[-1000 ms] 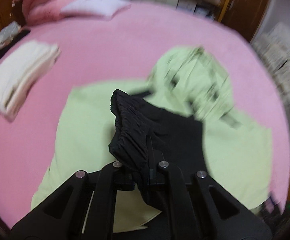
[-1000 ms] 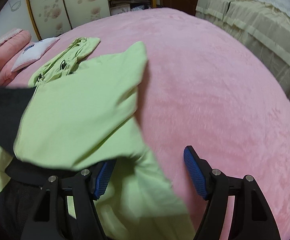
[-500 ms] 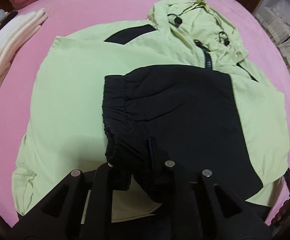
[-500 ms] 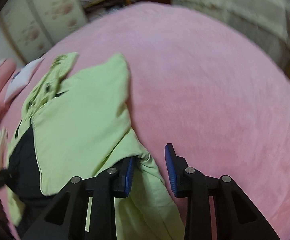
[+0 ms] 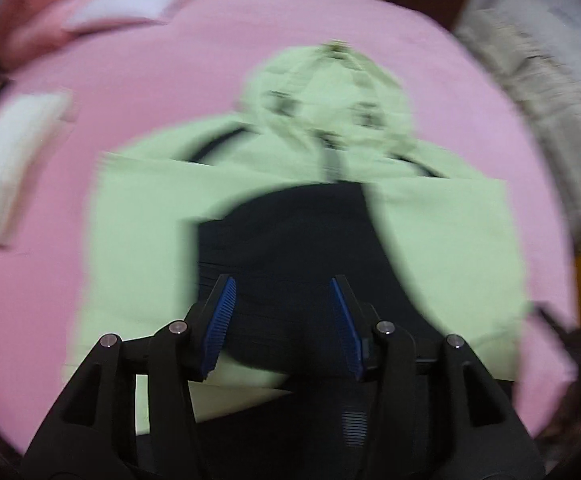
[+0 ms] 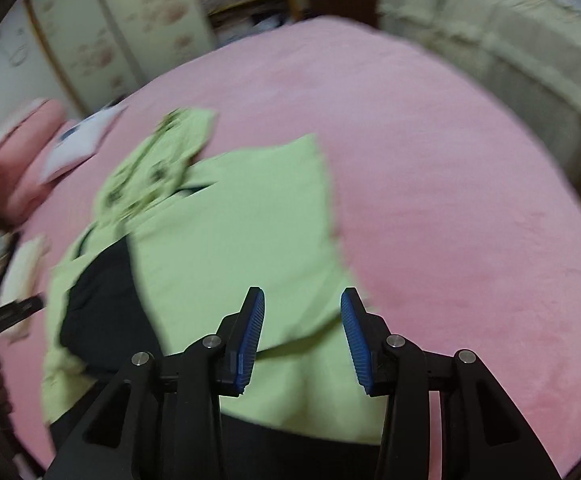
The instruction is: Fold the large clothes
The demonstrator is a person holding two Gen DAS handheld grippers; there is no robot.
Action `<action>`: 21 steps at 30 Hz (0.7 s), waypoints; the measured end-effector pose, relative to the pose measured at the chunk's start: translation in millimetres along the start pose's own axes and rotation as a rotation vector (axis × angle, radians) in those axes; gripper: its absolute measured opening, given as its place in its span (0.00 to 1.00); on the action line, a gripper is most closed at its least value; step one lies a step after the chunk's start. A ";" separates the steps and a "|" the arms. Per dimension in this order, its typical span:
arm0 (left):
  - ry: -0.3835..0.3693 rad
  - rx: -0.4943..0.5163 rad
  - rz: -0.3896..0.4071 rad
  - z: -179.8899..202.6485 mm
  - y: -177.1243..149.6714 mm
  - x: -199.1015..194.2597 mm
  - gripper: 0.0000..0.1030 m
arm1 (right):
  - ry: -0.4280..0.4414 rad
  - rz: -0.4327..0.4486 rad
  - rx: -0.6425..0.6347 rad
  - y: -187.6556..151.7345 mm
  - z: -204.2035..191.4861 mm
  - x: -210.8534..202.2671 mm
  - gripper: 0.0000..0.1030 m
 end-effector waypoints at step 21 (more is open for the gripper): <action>0.237 -0.251 -0.171 -66.8 -31.0 80.8 0.01 | -0.241 -0.069 0.271 -5.6 135.5 64.9 0.00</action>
Point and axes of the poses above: each gripper's, at about its wrist camera, not at the fingertips, and x roughly the way its jaws point, z to its right, y to its top, the point moved 8 cm from there along x, roughly the way its jaws point
